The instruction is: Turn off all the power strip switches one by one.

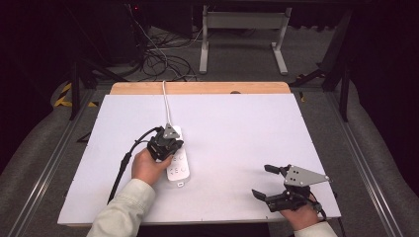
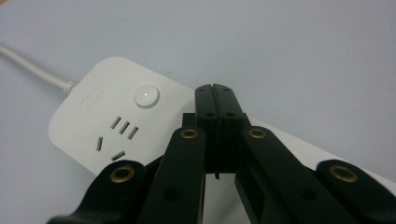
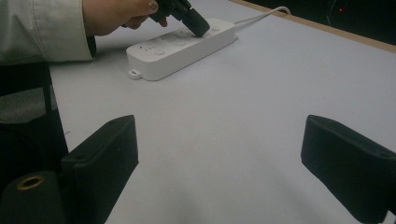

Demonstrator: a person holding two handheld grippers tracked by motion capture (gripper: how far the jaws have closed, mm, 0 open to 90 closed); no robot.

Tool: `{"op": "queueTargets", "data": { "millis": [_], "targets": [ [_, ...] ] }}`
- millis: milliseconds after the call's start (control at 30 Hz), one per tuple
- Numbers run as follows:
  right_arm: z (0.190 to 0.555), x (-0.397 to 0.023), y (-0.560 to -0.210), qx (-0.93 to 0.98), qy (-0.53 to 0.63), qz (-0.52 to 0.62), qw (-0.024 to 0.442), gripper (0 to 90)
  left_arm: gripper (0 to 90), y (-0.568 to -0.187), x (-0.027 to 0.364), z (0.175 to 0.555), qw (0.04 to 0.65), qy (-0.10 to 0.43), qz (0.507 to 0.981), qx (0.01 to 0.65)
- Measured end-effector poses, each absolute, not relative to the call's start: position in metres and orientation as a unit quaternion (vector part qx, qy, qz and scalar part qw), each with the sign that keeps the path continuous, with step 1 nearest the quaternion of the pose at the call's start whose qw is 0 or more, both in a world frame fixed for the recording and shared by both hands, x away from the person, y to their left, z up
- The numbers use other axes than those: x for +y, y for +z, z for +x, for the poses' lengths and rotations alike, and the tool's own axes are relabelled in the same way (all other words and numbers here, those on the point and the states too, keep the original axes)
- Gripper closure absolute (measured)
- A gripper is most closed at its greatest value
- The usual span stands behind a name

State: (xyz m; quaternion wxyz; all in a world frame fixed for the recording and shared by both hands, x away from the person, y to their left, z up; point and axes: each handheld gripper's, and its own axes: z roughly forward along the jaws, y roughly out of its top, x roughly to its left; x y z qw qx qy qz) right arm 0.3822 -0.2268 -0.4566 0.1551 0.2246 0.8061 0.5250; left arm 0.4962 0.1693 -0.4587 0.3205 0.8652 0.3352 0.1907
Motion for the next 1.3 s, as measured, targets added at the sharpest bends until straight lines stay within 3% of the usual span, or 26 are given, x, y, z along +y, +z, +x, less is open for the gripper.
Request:
{"op": "queueTargets", "data": {
  "millis": [267,400,533,700,900,1300],
  "targets": [
    [0.382,-0.226,-0.457,0.807,0.524,0.225,0.155,11.7,90.0,-0.46,0.165,0.493,0.313,0.21,0.864,0.335],
    [0.382,-0.226,-0.457,0.807,0.523,0.224,0.154,11.7,90.0,-0.461,0.168,0.495,0.323,0.193,0.86,0.344],
    [0.382,-0.226,-0.457,0.807,0.524,0.225,0.153,11.7,90.0,-0.461,0.162,0.491,0.307,0.217,0.863,0.338],
    [0.382,-0.226,-0.457,0.807,0.525,0.224,0.154,11.7,90.0,-0.455,0.172,0.496,0.329,0.185,0.855,0.354],
    [0.384,-0.227,-0.458,0.807,0.524,0.227,0.152,11.7,90.0,-0.439,0.18,0.494,0.374,0.193,0.836,0.352],
    [0.383,-0.226,-0.457,0.807,0.523,0.226,0.153,11.7,90.0,-0.437,0.194,0.518,0.368,0.184,0.83,0.376]
  ]
}}
